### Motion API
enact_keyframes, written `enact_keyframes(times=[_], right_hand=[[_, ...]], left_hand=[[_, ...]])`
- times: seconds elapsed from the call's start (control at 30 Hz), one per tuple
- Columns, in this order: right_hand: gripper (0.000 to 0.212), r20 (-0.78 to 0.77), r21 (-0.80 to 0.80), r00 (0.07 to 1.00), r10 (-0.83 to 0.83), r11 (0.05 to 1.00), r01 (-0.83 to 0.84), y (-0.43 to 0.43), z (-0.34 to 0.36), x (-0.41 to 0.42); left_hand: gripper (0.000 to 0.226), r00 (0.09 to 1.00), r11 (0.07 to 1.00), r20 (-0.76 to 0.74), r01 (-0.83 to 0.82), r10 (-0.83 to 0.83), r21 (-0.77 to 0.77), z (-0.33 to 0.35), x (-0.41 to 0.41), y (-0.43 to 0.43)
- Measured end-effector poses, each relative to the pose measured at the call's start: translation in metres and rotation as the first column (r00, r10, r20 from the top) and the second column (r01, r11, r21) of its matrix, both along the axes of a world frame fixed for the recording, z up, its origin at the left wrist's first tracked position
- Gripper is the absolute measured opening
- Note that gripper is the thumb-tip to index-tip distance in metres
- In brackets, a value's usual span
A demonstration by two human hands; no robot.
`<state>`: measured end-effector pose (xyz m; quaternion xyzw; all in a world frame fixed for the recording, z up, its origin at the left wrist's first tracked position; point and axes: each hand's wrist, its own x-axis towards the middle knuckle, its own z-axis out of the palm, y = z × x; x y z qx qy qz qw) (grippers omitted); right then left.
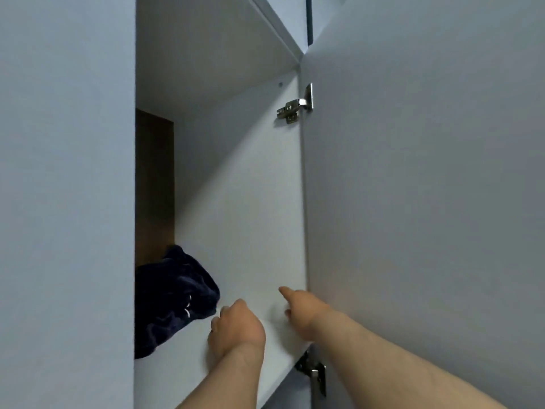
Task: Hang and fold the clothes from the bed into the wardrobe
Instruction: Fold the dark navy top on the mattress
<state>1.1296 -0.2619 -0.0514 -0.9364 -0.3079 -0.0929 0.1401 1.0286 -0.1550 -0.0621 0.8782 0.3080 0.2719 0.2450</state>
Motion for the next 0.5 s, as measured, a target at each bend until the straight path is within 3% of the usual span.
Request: enact_keyframes(times=[0.17,0.27,0.37,0.5], right_hand=[[0.064,-0.075,-0.017,0.99,-0.122,0.992,0.121,-0.057,-0.003,-0.085],[0.06,-0.009,0.044,0.99,-0.143,0.989,0.144,-0.093,-0.023,-0.146],[0.054,0.068,0.112,0.982,-0.177,0.979,0.169,-0.142,-0.058,-0.208],[0.051,0.071,0.163,0.947,-0.312,0.941,0.298,-0.209,-0.104,-0.288]], left_hand=[[0.044,0.925,0.918,0.226,0.348,-0.304,-0.189,-0.025,-0.04,-0.062],[0.044,0.832,0.848,0.172,0.53,-0.527,0.035,-0.045,-0.065,-0.085],[0.04,0.672,0.679,0.121,0.697,-0.731,0.229,-0.065,-0.091,-0.101],[0.039,0.563,0.544,0.03,0.781,-0.826,0.307,-0.115,-0.122,-0.116]])
